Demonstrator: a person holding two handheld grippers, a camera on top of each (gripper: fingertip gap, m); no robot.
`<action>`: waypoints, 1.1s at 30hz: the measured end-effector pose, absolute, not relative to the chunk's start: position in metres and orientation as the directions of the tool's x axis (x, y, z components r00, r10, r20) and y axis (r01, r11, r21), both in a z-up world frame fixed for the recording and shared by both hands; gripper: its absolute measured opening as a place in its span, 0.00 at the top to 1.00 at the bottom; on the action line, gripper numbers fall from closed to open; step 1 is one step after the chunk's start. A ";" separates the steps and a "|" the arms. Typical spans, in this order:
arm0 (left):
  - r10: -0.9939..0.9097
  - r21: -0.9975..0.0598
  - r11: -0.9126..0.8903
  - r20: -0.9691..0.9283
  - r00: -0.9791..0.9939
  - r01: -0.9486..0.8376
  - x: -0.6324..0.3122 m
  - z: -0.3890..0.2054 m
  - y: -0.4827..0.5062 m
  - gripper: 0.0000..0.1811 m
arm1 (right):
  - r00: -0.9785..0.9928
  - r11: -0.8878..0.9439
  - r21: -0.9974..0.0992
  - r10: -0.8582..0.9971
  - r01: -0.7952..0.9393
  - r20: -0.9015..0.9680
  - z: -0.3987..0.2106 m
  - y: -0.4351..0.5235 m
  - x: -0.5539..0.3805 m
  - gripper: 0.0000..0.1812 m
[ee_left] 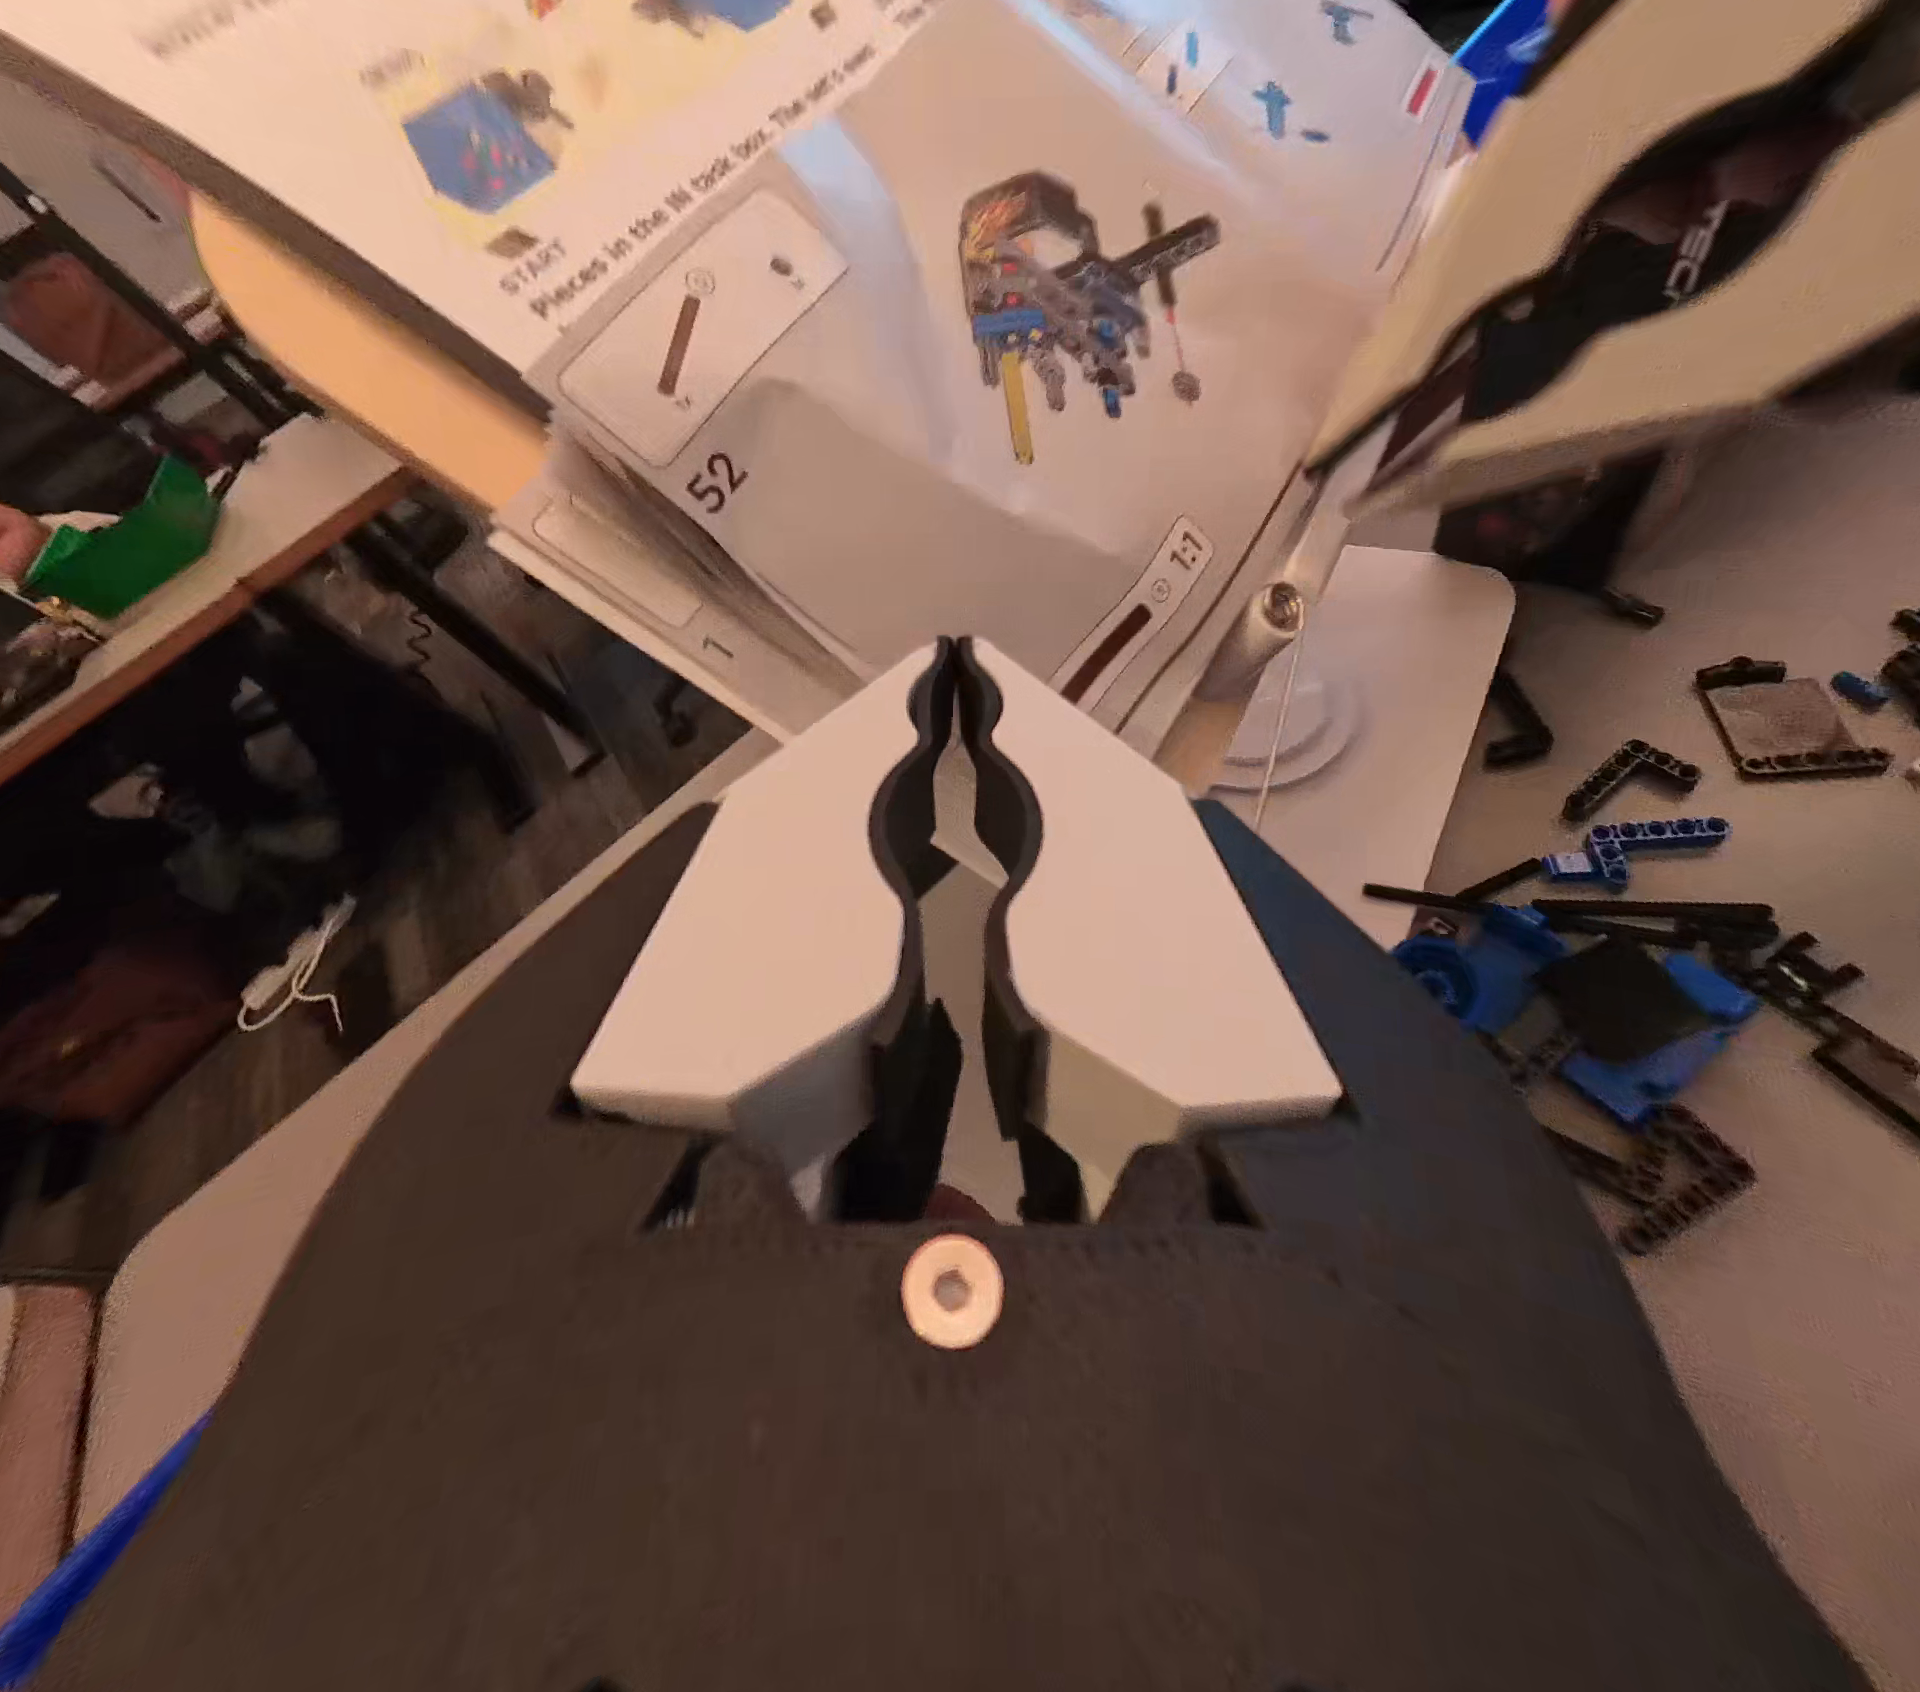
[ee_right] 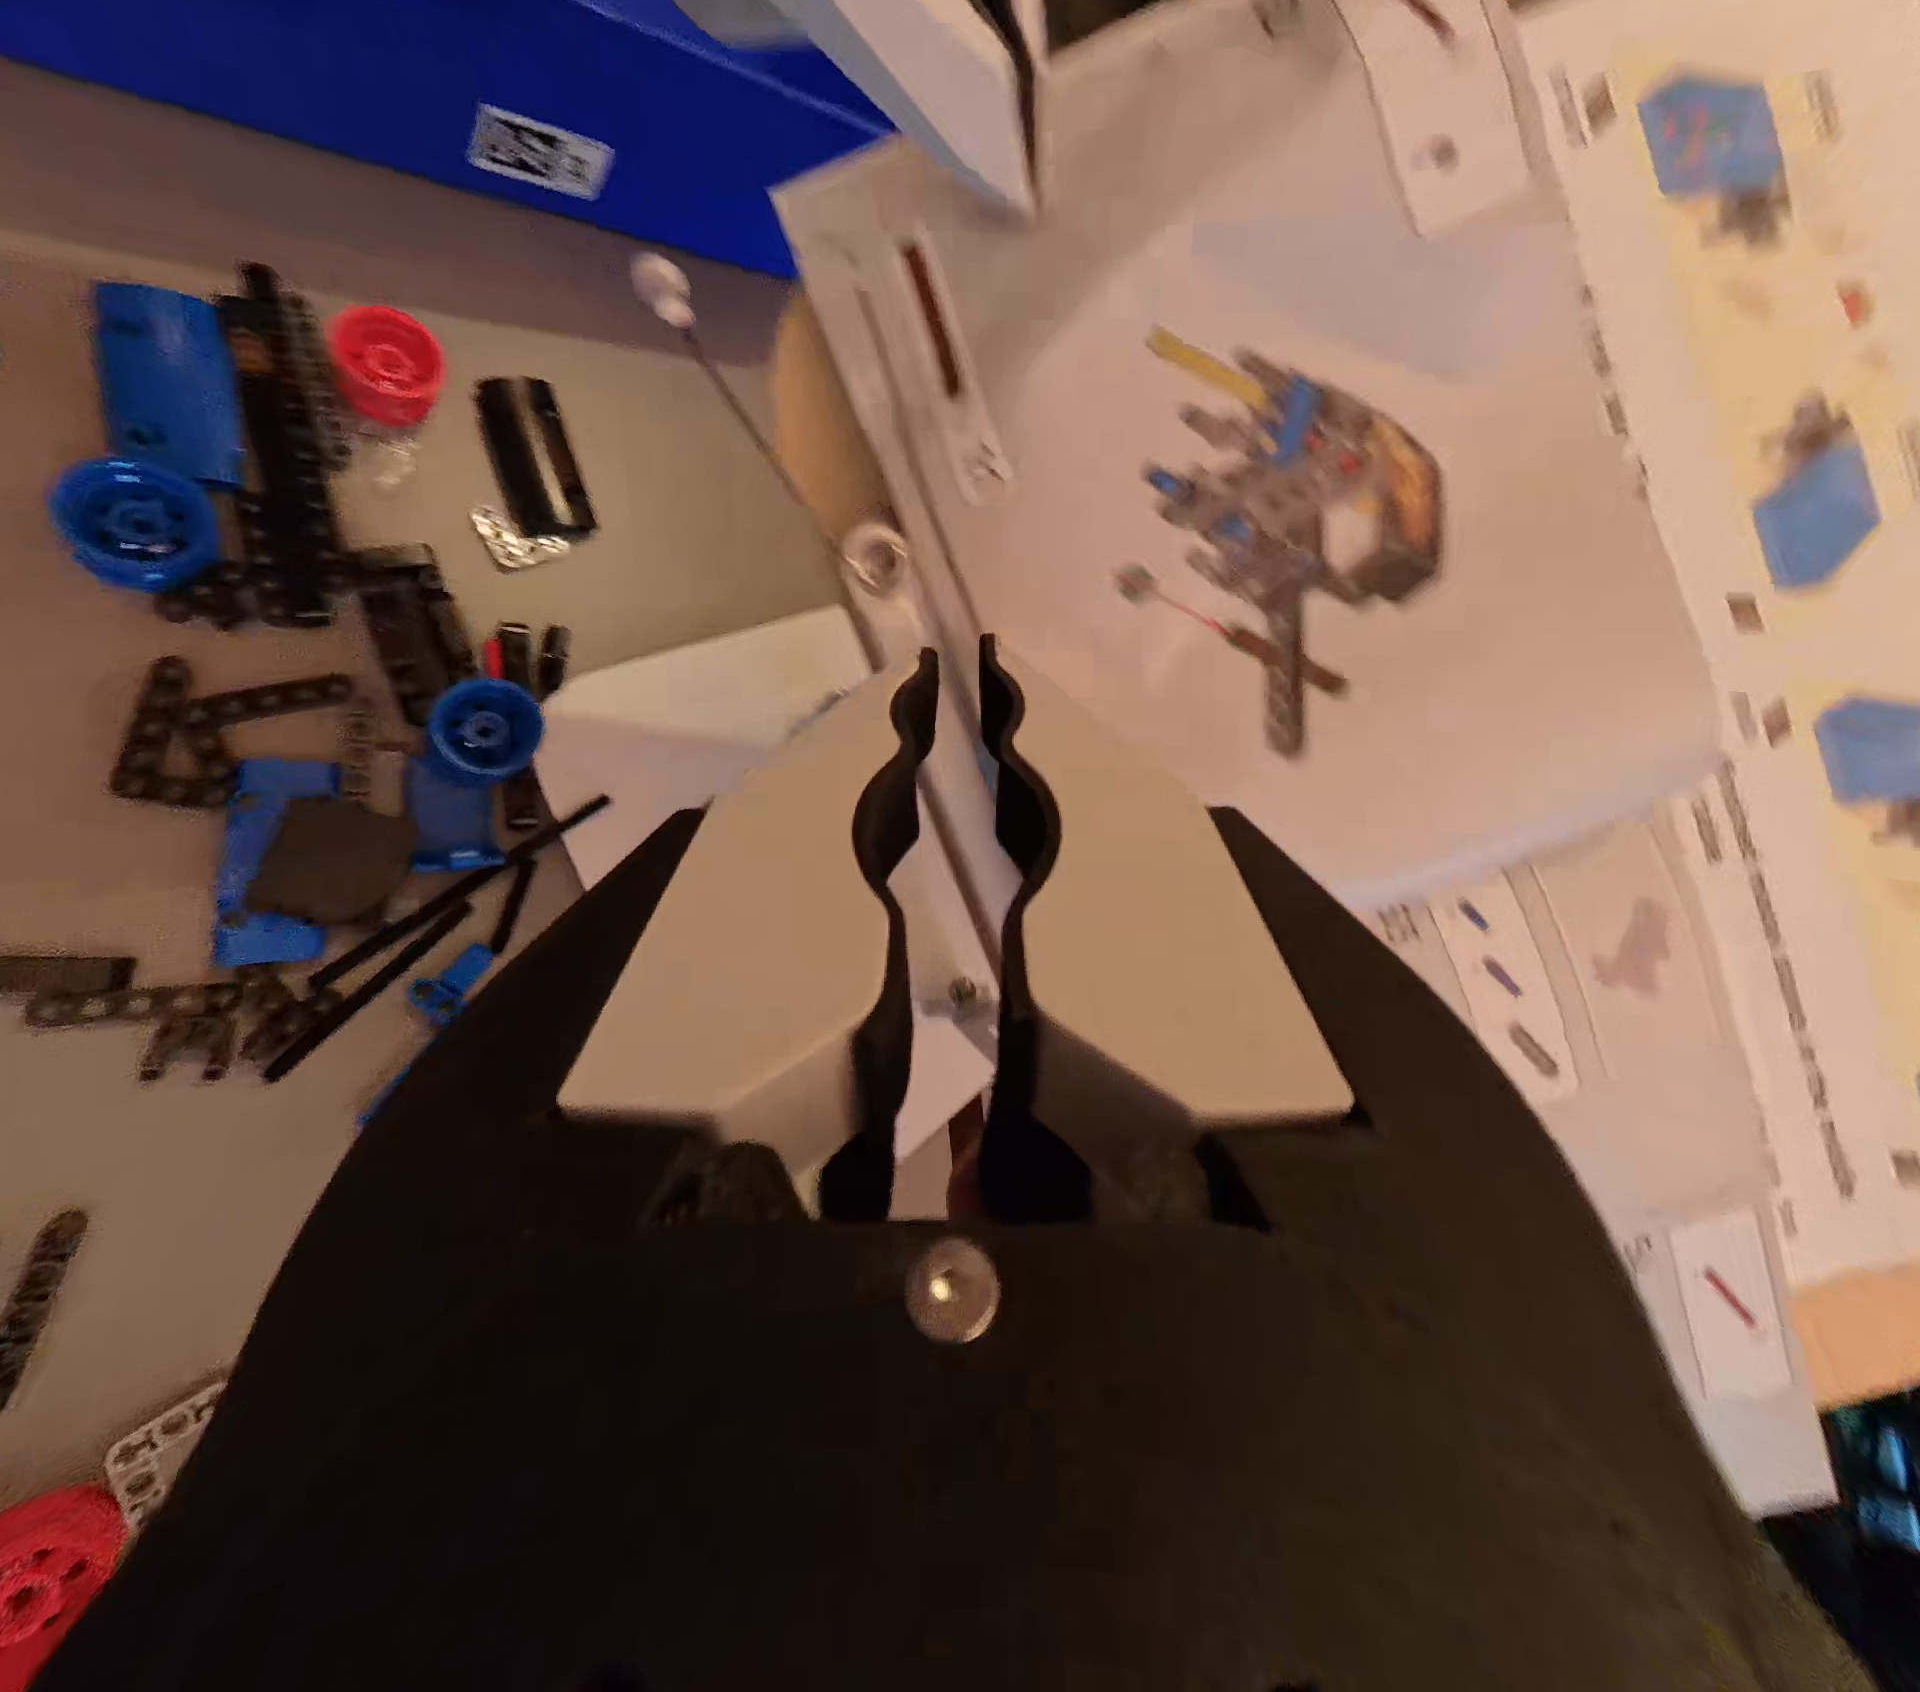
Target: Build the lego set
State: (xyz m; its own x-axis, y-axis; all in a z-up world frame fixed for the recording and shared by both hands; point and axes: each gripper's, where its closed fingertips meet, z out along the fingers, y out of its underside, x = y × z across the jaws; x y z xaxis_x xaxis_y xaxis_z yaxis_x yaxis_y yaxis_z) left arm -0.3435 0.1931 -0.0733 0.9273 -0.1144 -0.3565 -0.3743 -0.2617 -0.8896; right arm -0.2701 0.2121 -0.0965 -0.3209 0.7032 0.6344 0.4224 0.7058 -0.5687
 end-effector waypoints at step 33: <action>-0.129 -0.905 -0.268 -0.305 0.944 -0.329 -0.352 -0.080 0.193 1.00 | -0.278 0.847 -0.469 0.526 0.248 0.803 -0.109 0.161 -0.319 1.00</action>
